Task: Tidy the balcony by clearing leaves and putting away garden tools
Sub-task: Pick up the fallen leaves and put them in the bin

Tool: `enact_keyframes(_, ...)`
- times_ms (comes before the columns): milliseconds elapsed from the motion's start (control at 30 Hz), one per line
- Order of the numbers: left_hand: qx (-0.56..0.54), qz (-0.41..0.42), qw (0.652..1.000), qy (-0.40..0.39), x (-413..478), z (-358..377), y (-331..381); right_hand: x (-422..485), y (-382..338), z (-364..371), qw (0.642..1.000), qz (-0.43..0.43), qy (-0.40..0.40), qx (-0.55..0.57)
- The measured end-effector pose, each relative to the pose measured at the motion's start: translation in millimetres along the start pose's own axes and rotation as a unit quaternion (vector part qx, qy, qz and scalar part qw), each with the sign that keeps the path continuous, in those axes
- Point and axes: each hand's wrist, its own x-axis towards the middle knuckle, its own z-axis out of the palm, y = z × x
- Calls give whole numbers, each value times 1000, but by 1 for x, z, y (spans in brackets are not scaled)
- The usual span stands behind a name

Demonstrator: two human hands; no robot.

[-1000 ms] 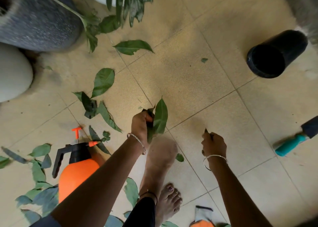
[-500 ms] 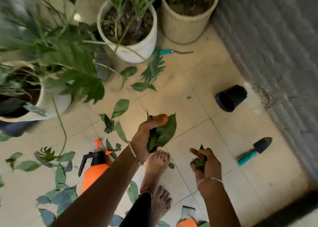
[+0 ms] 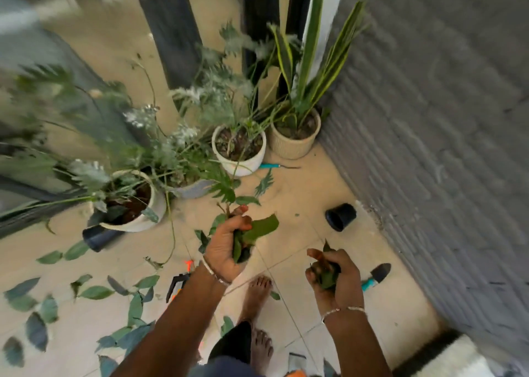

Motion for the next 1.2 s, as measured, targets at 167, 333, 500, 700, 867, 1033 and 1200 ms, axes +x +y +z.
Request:
enact_keyframes(167,-49,48,997,-25,-87,-3,33,-91,-43,23,998,-47,-34,-21)
enact_keyframes(333,-137,84,985,-54,-178,-14,58,-156,-61,56,994,-63,-85,-5)
enact_keyframes(500,-161,183,965,-100,-254,-24,101,-212,-52,119,982,-53,-162,-78)
enact_keyframes(700,-154,290,942,-73,-347,-35,159,-275,-13,204,944,-39,-291,-149)
enact_keyframes(867,-191,394,894,-97,-405,-77,213,-318,49,265,908,6,-359,-215)
enact_keyframes(1033,-223,467,854,-55,-452,-151,266,-357,142,319,873,51,-406,-265)
enact_keyframes(1200,-261,496,828,-19,-496,-250,322,-411,264,364,853,97,-431,-278)
